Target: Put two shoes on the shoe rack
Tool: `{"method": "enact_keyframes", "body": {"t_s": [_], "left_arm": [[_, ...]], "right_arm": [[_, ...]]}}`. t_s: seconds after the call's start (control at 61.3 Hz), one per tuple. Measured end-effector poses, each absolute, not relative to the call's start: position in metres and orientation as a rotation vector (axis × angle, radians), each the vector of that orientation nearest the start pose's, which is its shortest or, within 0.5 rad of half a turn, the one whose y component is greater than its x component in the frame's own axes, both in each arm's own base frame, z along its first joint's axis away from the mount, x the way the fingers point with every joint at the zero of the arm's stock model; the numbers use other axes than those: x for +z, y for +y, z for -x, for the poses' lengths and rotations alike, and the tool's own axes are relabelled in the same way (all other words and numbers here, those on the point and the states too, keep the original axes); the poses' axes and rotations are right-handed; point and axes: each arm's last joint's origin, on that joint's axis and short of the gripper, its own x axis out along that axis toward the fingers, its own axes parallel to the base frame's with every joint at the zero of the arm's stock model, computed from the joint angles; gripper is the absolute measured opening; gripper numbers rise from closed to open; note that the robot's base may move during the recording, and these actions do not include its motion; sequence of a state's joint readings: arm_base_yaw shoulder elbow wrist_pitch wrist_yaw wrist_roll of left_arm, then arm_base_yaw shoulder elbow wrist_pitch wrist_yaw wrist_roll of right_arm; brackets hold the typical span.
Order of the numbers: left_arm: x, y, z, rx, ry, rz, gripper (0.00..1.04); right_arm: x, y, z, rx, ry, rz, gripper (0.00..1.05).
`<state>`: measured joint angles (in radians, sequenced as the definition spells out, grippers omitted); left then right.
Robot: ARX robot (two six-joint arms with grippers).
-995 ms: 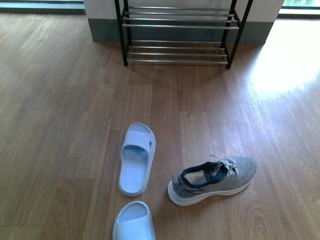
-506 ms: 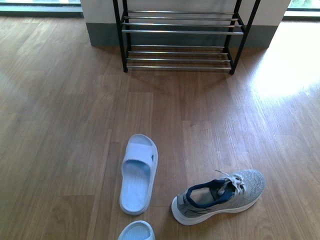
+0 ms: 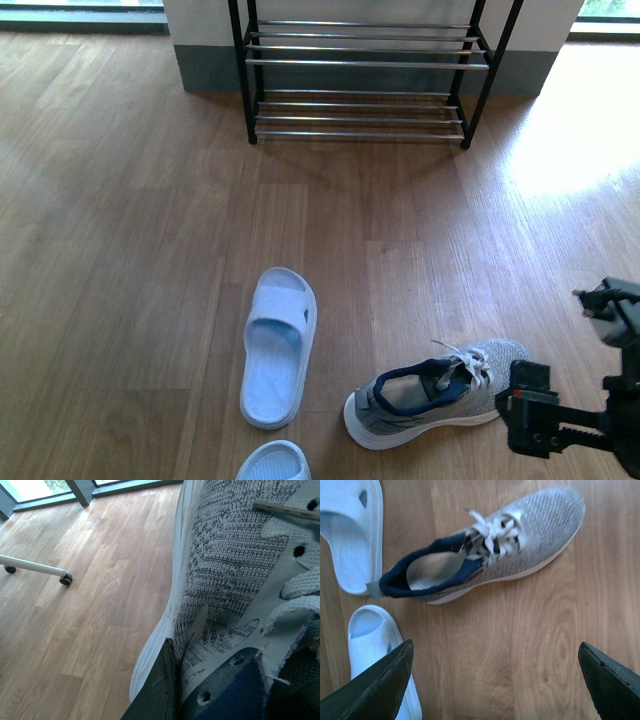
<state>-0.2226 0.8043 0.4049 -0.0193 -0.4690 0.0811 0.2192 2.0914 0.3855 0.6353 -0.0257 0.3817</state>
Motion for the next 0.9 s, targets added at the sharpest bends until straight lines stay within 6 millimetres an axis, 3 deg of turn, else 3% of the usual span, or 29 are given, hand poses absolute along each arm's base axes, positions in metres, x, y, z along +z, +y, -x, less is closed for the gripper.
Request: {"method": "enact_keyframes", "body": {"t_s": [0.294, 0.391, 0.571, 0.718, 0.897], "left_arm": [[0.216, -0.025, -0.17, 0.227, 0.405, -0.222, 0.02], [0.216, -0.025, -0.17, 0.227, 0.405, -0.222, 0.02], [0.216, -0.025, -0.17, 0.227, 0.405, -0.222, 0.02], [0.216, -0.025, -0.17, 0.227, 0.405, -0.222, 0.02], [0.216, -0.025, -0.17, 0.227, 0.405, -0.222, 0.02]], "right_arm": [[-0.056, 0.05, -0.248, -0.152, 1.229, -0.562, 0.95], [-0.058, 0.058, -0.261, -0.161, 1.227, -0.633, 0.95], [-0.058, 0.075, -0.276, -0.143, 1.216, -0.65, 0.95], [-0.077, 0.089, -0.279, -0.143, 1.247, -0.616, 0.95], [-0.103, 0.089, -0.287, -0.19, 1.256, -0.599, 0.95]]}}
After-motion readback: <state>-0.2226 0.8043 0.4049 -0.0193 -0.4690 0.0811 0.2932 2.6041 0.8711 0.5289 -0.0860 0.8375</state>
